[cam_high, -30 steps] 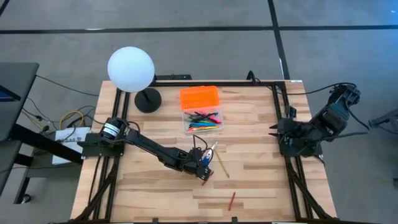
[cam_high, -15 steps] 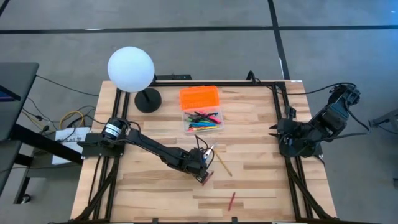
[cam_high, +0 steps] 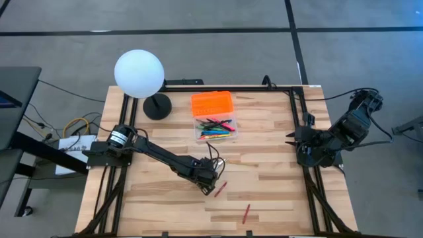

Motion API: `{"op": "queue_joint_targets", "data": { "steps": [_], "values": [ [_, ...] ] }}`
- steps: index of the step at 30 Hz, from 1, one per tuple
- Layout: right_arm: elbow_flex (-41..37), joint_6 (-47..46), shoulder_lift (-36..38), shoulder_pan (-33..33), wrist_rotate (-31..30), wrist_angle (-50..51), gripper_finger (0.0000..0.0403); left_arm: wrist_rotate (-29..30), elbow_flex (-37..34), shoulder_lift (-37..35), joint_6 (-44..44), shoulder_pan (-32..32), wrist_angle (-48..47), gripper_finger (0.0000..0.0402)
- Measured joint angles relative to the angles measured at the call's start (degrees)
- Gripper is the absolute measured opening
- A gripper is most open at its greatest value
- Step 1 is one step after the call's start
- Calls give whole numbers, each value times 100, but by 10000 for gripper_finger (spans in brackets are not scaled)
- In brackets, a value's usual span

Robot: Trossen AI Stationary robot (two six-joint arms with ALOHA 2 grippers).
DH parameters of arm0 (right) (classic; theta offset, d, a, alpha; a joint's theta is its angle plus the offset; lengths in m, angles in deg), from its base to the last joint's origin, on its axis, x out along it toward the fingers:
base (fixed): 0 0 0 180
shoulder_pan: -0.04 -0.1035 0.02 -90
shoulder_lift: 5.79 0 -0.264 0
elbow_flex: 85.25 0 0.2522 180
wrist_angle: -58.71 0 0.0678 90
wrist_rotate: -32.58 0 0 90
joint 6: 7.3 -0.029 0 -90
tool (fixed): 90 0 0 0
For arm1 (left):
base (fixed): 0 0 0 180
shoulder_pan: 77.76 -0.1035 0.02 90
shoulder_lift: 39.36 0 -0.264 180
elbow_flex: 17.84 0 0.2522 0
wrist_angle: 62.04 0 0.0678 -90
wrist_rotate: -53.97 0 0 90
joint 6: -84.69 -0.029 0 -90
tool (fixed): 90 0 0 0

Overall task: Pick & place school supplies into a supply box
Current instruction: Put the blue scissor into the supply box

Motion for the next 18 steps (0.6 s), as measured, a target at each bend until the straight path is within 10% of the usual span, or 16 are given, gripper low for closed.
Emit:
{"op": "queue_joint_targets", "data": {
  "steps": [18],
  "values": [
    [0,3,0,0,-9,62,98,-77,-2,0,-1055,9,-474,130]
  ]
}}
